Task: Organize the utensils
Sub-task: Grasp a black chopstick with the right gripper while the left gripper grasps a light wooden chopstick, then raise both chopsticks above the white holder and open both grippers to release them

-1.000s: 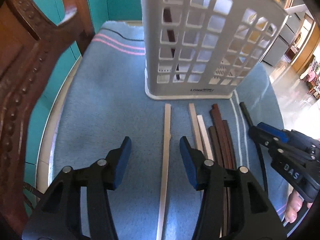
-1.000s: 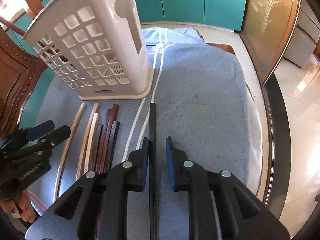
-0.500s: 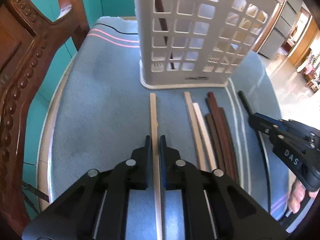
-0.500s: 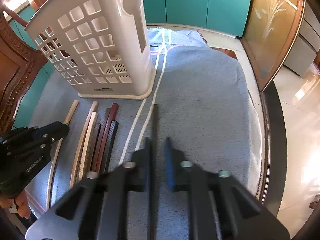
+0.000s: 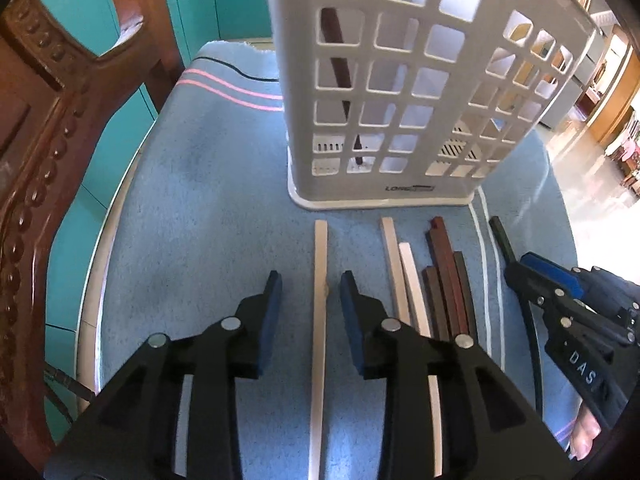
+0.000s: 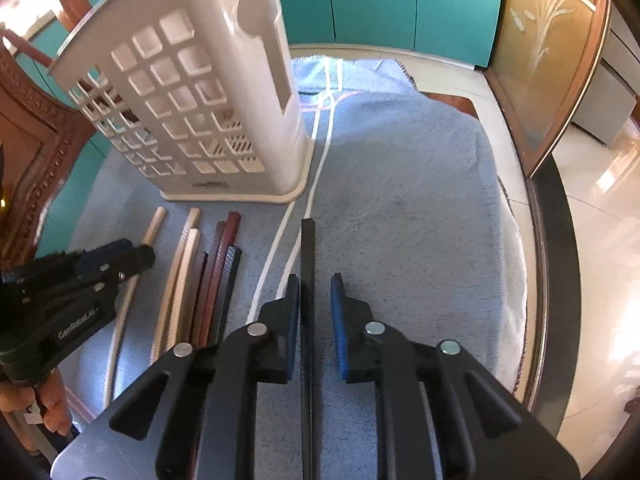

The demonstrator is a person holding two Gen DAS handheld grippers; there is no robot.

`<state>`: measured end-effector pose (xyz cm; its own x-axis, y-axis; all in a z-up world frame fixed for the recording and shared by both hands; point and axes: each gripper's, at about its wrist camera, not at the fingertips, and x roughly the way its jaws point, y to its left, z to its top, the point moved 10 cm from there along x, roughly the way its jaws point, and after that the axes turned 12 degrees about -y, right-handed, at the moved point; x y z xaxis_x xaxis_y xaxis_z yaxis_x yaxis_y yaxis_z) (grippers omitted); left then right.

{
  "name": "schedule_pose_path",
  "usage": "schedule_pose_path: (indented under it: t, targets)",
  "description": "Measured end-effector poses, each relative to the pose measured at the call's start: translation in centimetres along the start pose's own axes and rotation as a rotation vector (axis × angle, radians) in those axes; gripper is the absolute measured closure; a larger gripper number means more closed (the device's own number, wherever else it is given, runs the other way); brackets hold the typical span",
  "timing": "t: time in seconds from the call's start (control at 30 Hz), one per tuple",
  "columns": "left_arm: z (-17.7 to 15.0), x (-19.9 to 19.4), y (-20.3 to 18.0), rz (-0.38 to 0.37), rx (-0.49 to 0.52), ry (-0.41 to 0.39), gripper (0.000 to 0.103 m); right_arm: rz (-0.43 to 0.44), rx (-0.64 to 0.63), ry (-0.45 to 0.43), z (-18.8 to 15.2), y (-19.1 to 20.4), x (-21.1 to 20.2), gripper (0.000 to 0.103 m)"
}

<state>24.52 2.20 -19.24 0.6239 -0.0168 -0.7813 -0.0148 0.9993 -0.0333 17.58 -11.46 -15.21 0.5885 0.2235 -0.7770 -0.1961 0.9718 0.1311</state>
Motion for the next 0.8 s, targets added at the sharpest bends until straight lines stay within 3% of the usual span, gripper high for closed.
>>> schedule_pose_path:
  t: [0.53,0.63,0.7,0.8]
  targets:
    - [0.0,0.3,-1.1,0.031,0.026,-0.023,0.066,-0.044,-0.075,-0.039,-0.2,0.7,0.2,0.083]
    - [-0.7,-0.3,-1.9,0.022,0.032,-0.029,0.078,-0.042,-0.070,-0.034,-0.4,0.8,0.1,0.084]
    - [-0.6,-0.4,-2.4,0.020,0.039,-0.034,0.094,-0.034,-0.068,-0.037,-0.5,0.9,0.1,0.095]
    - [-0.5,-0.7,-2.6,0.020,0.016,-0.049,0.094,-0.025,-0.063,-0.041,-0.4,0.8,-0.1,0.096]
